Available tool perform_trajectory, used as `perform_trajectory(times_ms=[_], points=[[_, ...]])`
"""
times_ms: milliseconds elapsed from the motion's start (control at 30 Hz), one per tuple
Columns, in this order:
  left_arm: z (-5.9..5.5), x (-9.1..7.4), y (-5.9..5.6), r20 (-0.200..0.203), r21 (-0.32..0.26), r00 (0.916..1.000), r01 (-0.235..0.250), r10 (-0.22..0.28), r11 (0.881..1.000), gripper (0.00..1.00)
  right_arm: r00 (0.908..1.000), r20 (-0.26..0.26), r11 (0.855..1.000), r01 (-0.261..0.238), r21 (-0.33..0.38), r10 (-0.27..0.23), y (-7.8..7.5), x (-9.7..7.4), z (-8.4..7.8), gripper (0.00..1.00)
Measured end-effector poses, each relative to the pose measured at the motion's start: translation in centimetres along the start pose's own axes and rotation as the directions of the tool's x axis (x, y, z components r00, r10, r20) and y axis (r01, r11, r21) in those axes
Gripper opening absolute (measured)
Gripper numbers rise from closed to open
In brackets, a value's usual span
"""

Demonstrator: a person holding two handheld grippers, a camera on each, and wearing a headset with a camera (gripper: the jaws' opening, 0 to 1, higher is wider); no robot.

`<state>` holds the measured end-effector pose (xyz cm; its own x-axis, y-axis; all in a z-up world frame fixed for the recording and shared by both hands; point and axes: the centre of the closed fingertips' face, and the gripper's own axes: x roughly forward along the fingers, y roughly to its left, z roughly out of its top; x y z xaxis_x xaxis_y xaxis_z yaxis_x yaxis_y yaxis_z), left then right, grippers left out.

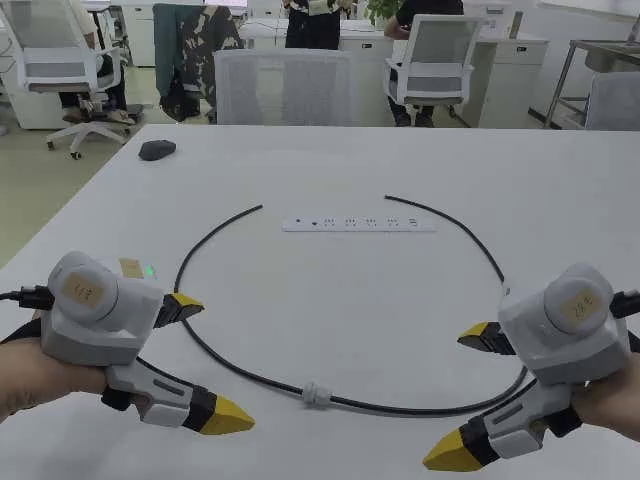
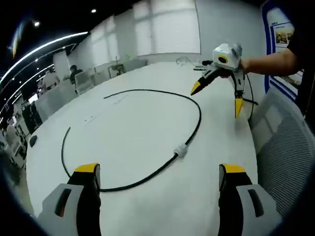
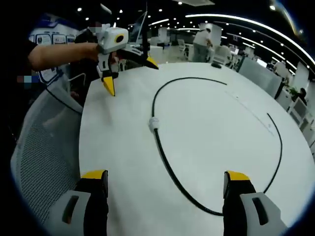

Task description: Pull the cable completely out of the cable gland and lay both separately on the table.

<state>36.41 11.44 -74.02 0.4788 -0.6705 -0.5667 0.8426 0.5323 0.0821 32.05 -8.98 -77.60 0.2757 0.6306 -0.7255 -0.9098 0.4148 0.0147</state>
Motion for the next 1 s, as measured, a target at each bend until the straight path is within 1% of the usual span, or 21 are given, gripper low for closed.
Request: perform_trajectory(times_ms=[67,167,267,367,433,633,700,733,800,833,900,967,1000], points=[[0.1,0.0,0.1,0.003,0.001,1.0000,-0.001,0.001,1.000,1.00,1.0000,0.001,1.000,0.001,0.004,-0.001,-0.1,-0.2,-0.2,0.99],[-0.1,-0.1,0.3,-0.012,0.034,0.9999,-0.012,0.012,0.999,1.00,1.0000,-0.001,1.000,0.006,0.014,-0.006,-0.2,-0.4,-0.3,0.99],[-0.1,-0.1,0.0,-0.008,0.016,1.0000,-0.001,0.002,1.000,1.00,1.0000,0.005,1.000,0.007,0.018,-0.007,-0.2,-0.5,-0.3,0.99],[0.1,-0.1,0.1,-0.003,0.025,1.0000,-0.002,0.002,1.000,1.00,0.9999,0.010,1.000,0.000,0.017,-0.001,-0.1,-0.6,-0.3,0.99],[0.0,0.0,0.1,-0.005,0.009,1.0000,0.002,-0.002,1.000,1.00,1.0000,0.010,1.000,0.000,0.013,0.000,0.0,-0.5,-0.3,0.99],[-0.1,0.0,0.0,-0.004,0.007,1.0000,0.009,-0.009,1.000,1.00,0.9999,0.012,1.000,0.003,0.014,-0.003,-0.1,-0.5,-0.2,0.99],[-0.2,-0.1,-0.3,-0.006,0.010,0.9997,0.023,-0.023,1.000,1.00,1.0000,0.009,1.000,0.000,0.015,0.000,-0.1,-0.4,-0.2,0.99],[-0.3,-0.2,-0.6,-0.007,0.018,0.9993,0.037,-0.037,0.999,1.00,0.9999,0.011,1.000,-0.003,0.017,0.002,-0.1,-0.3,-0.1,0.99],[-0.2,-0.3,-0.7,0.000,0.040,0.9992,0.040,-0.040,0.998,1.00,0.9996,0.024,0.999,-0.018,0.027,0.018,0.2,-0.2,0.1,0.99],[-0.1,-0.3,-0.6,0.003,0.051,0.9994,0.036,-0.036,0.998,1.00,0.9988,0.040,0.999,-0.030,0.041,0.028,0.3,-0.1,0.4,0.99],[0.0,-0.4,-0.5,0.007,0.044,0.9993,0.036,-0.036,0.998,1.00,0.9979,0.064,1.000,-0.010,0.029,0.008,0.0,0.0,1.0,0.99],[0.1,-0.5,-0.3,0.013,0.039,0.9994,0.030,-0.031,0.999,1.00,0.9962,0.087,0.999,-0.002,0.037,-0.001,-0.2,0.1,1.6,0.99],[0.1,-0.5,-0.3,0.015,0.037,0.9994,0.029,-0.030,0.999,1.00,0.9947,0.103,0.999,0.000,0.045,-0.004,-0.2,0.1,1.9,0.95]])
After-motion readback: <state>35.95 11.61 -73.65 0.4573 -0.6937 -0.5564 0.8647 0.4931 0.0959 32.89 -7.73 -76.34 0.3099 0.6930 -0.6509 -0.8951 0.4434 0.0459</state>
